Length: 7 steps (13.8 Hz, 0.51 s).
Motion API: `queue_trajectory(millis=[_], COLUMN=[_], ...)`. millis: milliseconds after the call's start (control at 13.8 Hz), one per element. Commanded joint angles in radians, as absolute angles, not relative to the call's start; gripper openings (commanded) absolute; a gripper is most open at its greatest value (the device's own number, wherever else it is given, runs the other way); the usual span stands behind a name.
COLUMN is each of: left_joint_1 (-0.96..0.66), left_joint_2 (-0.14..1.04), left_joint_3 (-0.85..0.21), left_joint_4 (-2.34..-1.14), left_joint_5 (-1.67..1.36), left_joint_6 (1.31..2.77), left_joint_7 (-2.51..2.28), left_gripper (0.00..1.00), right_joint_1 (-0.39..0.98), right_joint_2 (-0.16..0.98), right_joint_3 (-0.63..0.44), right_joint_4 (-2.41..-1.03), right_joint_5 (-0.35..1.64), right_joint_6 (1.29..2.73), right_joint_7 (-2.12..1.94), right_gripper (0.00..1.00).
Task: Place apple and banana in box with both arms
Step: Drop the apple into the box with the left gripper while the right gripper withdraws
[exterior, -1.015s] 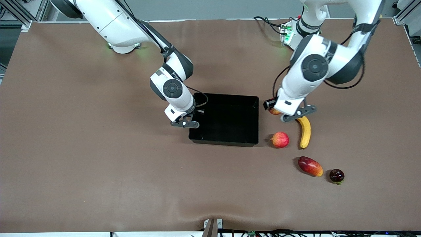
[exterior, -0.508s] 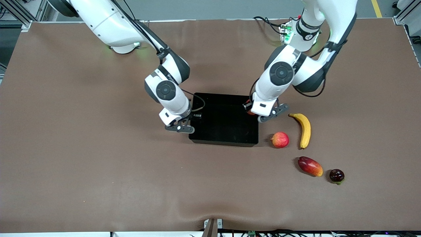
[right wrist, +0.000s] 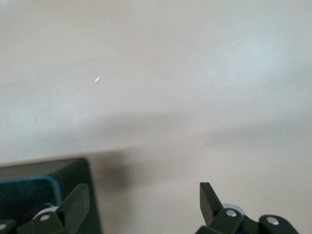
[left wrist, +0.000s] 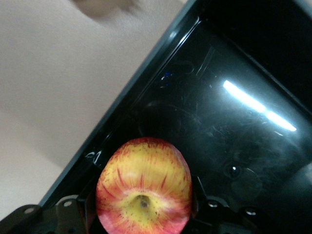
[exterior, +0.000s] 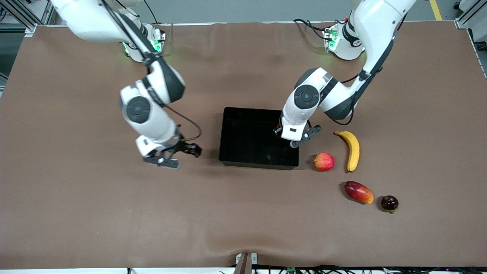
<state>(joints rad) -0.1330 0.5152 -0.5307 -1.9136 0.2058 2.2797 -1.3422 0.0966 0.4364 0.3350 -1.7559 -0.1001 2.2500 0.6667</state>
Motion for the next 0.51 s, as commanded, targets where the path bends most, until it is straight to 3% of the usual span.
queue_trajectory(millis=[0,218,435], left_joint_1=[-0.158,-0.158,-0.155], left_joint_2=[0.583,0.627,0.641], left_joint_3=[-0.529,-0.526,-0.525], left_joint_4=[-1.882,-1.868,-1.844], left_joint_5=[0.262,0.268,0.293], left_joint_6=[2.325,2.358,2.358], left_joint_7=[-1.379,-1.390,-1.387], left_gripper=[0.00,0.00,0.72], right_joint_1=[0.014,-0.053,-0.123], right_joint_2=[0.362,0.289,0.221], right_joint_3=[0.353,0.353,0.353], right_joint_4=[-1.778,-1.776,-1.776], right_joint_5=[-0.103,-0.103,-0.101], right_joint_6=[2.176,2.068,1.973], right_joint_7=[0.540,0.416,0.284], right_gripper=[1.00,1.00,1.00])
